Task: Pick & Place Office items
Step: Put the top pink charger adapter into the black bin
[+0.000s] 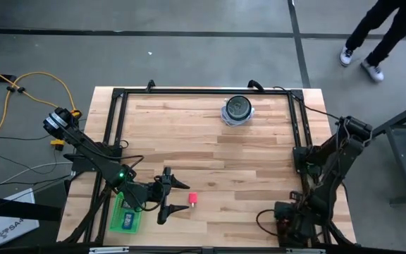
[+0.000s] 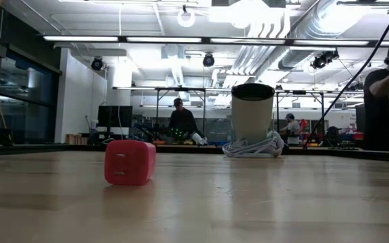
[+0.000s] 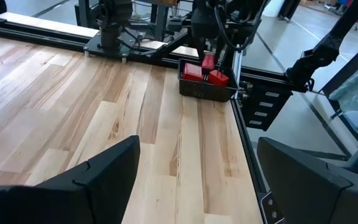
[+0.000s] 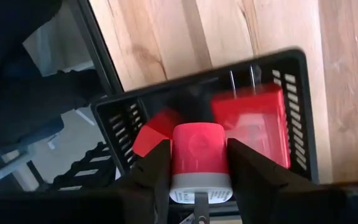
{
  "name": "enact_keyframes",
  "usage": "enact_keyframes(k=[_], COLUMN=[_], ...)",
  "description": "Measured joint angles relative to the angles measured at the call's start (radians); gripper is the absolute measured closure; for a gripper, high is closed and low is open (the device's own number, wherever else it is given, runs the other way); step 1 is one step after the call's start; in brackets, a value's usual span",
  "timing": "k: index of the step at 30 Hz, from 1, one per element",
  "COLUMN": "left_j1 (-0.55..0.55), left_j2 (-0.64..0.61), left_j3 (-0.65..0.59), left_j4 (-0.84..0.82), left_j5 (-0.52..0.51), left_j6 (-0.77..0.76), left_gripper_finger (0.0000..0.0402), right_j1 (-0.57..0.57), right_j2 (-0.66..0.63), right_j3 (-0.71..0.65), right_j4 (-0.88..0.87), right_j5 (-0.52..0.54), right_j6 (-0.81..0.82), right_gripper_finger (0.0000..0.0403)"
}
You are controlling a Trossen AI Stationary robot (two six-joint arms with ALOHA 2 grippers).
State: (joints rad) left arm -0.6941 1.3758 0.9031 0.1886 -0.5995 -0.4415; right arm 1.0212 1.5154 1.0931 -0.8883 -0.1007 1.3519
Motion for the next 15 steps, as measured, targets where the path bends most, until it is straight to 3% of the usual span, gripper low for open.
enact_keyframes(k=[6, 15], left_j1=[0.0, 0.0], left_j2=[0.0, 0.0], left_j3=[0.0, 0.0], left_j4=[0.0, 0.0], left_j5=[0.0, 0.0], left_j6=[0.0, 0.0], left_gripper_finger=[0.0085, 0.0085], right_j1=[0.043, 0.052], right_j2=[0.022, 0.083], right_j3=[0.0, 0.0], right_j4=[0.002, 0.065], right_j5=[0.049, 0.057], right_j6=[0.086, 0.086], right_gripper_finger=[0.0283, 0.0285])
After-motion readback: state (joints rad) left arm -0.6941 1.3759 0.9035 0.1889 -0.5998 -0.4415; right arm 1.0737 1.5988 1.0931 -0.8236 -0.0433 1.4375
